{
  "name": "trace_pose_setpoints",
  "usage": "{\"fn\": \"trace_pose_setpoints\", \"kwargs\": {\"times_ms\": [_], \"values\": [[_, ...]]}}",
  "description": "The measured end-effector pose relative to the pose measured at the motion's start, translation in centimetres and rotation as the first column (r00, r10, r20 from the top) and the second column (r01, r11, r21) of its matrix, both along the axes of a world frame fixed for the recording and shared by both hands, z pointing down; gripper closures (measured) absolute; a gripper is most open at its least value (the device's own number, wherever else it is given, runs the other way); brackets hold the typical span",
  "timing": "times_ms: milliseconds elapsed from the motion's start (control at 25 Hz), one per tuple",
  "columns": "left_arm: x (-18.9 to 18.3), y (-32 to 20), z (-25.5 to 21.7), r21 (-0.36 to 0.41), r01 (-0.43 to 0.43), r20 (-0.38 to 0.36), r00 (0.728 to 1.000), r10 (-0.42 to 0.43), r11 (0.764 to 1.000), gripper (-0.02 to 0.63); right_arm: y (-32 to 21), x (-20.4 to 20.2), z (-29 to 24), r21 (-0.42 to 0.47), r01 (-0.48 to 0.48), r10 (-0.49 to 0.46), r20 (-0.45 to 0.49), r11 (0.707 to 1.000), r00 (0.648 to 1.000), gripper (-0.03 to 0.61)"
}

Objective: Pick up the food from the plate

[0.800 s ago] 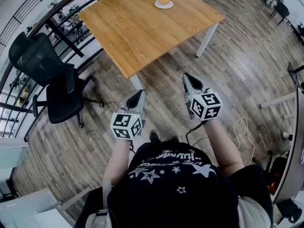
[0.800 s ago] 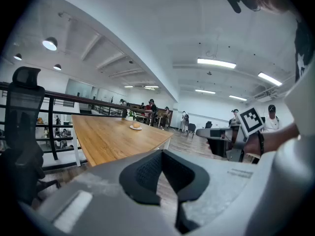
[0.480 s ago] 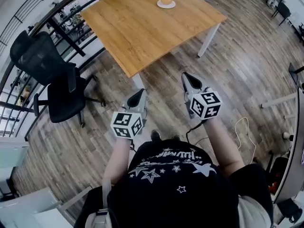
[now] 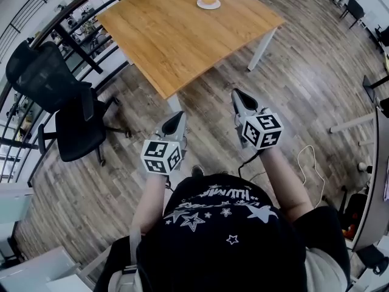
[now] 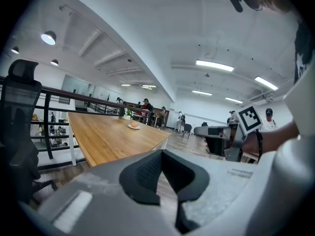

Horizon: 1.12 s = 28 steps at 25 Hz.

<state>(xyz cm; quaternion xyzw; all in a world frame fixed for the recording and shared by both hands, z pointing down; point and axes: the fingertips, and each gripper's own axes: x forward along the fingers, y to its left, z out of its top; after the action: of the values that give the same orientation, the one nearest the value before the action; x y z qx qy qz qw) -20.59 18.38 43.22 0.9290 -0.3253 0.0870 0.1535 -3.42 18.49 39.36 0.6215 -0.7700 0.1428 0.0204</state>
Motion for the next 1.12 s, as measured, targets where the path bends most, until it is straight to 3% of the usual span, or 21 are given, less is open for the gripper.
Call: {"fn": "trace_pose_setpoints", "kwargs": {"times_ms": [440,680,1120], "values": [[-2.3,-1.9,0.5,-0.005,-0.048,-0.013,0.999,0.048,0.999,0.612,-0.6,-1.5,0.6,0.015,-0.067,0.067,-0.037,0.998,0.997,0.577],[-1.7,-2.7,1.5,-0.027,-0.037,-0.011,0.999,0.037,0.999,0.612,-2.1,0.3,1.0,0.004,-0.091,0.091,-0.01,0.996,0.996,0.577],[1.8,-10.0,3.1,-0.053,0.091,0.052,0.995,-0.088,0.994,0.612,-12.6,6.1,4.3,-0.029,-0.01,0.011,0.039,1.0,0.999,0.577]]}}
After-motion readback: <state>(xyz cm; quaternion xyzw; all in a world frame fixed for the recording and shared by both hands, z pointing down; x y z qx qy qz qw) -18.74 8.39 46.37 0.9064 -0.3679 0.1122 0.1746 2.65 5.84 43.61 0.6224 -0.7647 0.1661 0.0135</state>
